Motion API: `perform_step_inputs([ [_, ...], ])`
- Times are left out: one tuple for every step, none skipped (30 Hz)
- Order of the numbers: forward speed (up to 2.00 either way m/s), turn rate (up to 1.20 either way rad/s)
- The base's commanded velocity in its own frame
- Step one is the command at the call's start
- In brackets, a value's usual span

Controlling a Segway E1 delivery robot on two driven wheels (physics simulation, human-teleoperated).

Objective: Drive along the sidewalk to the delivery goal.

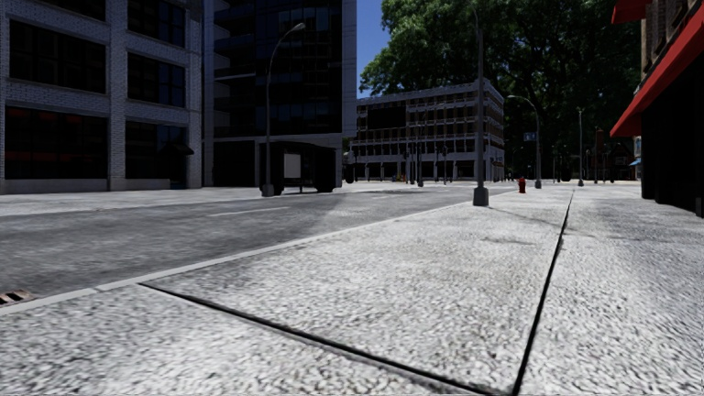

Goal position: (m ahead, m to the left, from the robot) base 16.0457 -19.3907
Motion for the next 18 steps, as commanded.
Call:
perform_step_inputs([
  [2.00,-0.04],
  [2.00,-0.18],
  [2.00,-0.18],
  [2.00,-0.34],
  [2.00,-0.47],
  [2.00,-0.52],
  [2.00,-0.53],
  [2.00,-0.53],
  [2.00,-0.53],
  [2.00,-0.53],
  [2.00,-0.53],
  [2.00,-0.53],
  [2.00,-0.53],
  [2.00,-0.53],
  [2.00,-0.53],
  [2.00,-0.53],
  [2.00,-0.53],
  [2.00,-0.53],
])
